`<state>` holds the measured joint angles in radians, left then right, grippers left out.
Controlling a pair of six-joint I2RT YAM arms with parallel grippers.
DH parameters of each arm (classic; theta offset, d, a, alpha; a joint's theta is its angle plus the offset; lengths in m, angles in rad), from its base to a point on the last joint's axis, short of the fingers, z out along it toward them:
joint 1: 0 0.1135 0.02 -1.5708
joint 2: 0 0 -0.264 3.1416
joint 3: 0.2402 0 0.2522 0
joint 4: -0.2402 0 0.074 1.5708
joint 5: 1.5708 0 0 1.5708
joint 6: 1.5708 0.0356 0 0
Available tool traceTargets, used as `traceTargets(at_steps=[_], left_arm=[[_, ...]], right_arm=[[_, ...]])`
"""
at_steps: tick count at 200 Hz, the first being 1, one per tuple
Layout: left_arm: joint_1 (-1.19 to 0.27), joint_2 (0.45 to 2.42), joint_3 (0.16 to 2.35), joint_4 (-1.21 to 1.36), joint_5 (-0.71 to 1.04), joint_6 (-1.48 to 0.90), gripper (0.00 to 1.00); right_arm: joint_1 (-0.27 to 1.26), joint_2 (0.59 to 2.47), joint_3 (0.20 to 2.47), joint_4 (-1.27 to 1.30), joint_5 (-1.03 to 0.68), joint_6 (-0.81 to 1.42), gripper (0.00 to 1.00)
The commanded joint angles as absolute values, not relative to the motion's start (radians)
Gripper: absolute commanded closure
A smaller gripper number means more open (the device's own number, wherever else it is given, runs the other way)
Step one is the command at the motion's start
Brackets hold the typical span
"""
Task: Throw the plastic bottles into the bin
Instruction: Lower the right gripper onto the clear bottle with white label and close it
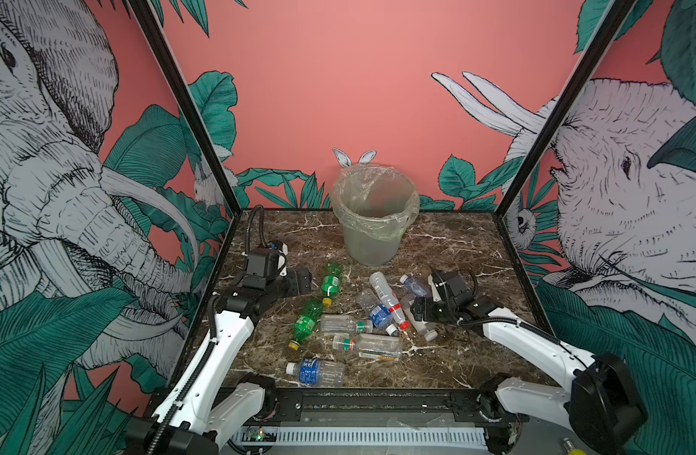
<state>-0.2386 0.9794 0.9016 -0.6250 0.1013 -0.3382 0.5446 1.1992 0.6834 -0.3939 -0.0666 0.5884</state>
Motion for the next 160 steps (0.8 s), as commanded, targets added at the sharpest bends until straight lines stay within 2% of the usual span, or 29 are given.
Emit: traceTargets(at_steps=[1, 160], left_arm=[[-0.23, 0.957, 0.881, -0.621, 0.082, -0.345, 0.01], [-0.221, 0.989, 0.875, -0.607, 0.056, -0.319, 0.01]], right_arm=[[0.561, 1.227, 0.718, -0.37, -0.042, 0.562, 0.13], [0.613, 1.382, 0.67, -0.252, 0.0, 0.53, 0.16]])
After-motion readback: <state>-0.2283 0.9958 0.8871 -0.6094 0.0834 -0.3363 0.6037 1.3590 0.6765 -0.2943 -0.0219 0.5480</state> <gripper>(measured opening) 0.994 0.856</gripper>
